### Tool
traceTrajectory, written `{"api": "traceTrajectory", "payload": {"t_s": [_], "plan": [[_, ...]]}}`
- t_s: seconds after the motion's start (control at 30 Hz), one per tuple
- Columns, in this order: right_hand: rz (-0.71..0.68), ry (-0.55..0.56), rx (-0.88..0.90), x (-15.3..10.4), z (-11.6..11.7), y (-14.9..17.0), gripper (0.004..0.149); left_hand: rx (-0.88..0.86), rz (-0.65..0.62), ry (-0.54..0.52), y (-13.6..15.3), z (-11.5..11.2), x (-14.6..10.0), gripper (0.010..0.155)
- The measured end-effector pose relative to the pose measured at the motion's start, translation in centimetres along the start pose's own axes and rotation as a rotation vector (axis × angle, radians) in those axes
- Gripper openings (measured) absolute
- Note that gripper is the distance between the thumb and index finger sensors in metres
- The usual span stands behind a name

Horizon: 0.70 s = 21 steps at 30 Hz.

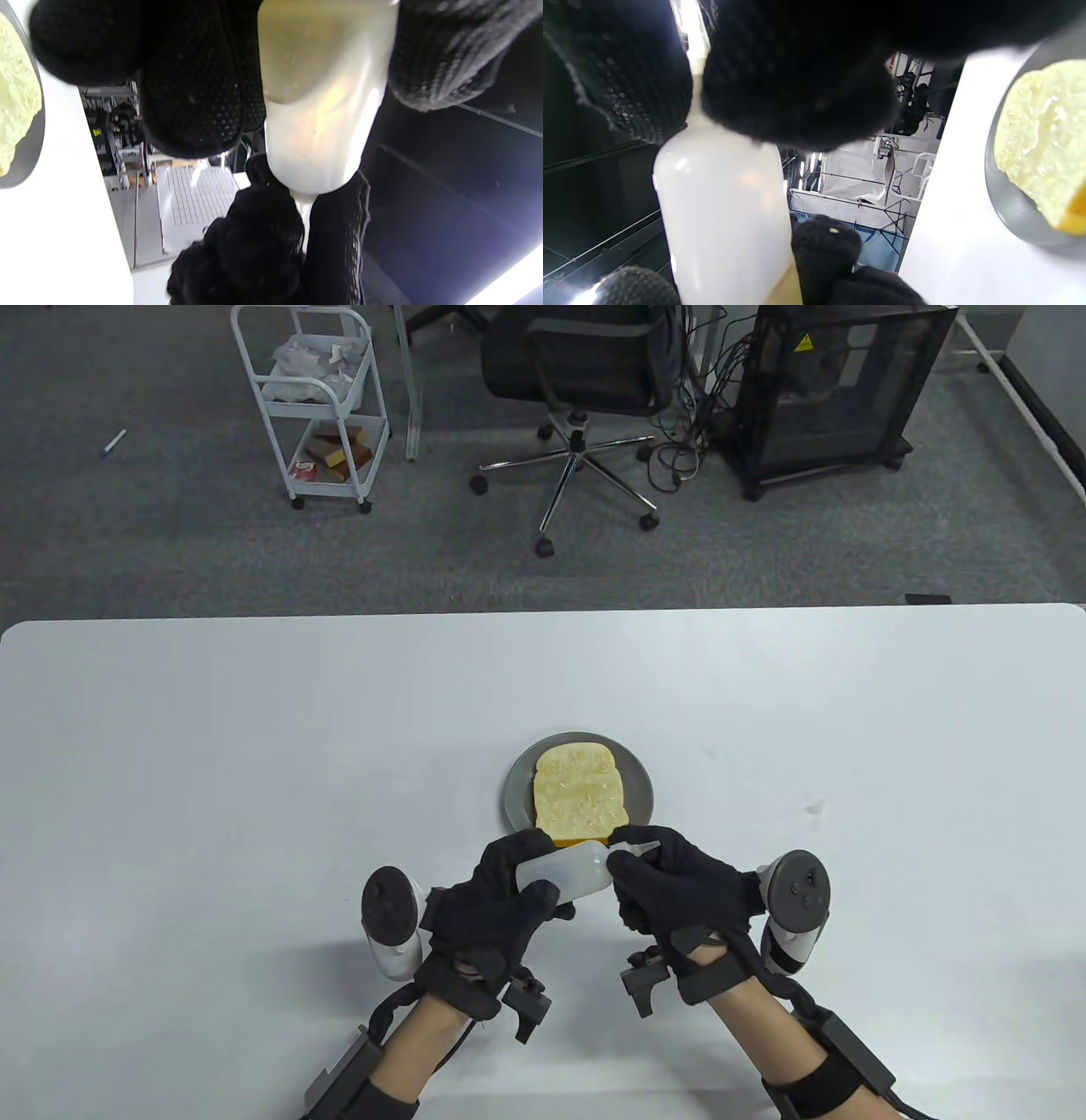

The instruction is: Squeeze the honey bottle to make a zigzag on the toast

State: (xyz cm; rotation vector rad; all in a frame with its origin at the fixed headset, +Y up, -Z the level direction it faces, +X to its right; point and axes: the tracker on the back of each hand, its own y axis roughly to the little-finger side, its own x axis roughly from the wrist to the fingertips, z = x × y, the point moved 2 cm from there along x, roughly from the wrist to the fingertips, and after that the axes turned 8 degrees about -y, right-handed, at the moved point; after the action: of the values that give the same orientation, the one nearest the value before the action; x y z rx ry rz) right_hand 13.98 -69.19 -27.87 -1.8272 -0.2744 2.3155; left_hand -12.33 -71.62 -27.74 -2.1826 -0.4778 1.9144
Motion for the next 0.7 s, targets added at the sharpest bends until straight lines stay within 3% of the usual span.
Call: {"api": "traceTrajectory", "payload": {"t_s": [0.13, 0.2, 0.3, 0.37, 0.43, 0.53, 0.7], "plan": [[0.043, -0.07, -0.017, 0.2, 0.8, 1.1, 0.067, 0.031, 0.026, -0.075, -0.1, 1.1, -0.1, 0.073], [0.079, -0.222, -0.168, 0.7, 1.4, 1.8, 0.082, 0.027, 0.043, -0.137, -0.1, 2.2, 0.0, 0.072], [0.13, -0.289, -0.319, 1.7, 0.7, 2.8, 0.081, 0.058, 0.035, -0.198, -0.5, 4.3, 0.5, 0.071], [0.158, -0.247, -0.388, 2.8, -0.8, 3.2, 0.075, 0.092, 0.028, -0.229, -0.7, 5.4, 0.7, 0.071], [0.187, -0.131, -0.487, 4.0, -2.5, 3.8, 0.065, 0.114, 0.034, -0.254, -0.8, 6.2, 0.8, 0.071], [0.27, -0.042, -0.73, 6.1, -4.3, 4.6, 0.064, 0.092, 0.068, -0.287, -0.4, 6.8, 0.9, 0.071], [0.492, -0.022, -0.971, 9.6, -5.0, 7.0, 0.062, 0.102, 0.079, -0.304, -0.2, 7.3, 0.9, 0.07]]}}
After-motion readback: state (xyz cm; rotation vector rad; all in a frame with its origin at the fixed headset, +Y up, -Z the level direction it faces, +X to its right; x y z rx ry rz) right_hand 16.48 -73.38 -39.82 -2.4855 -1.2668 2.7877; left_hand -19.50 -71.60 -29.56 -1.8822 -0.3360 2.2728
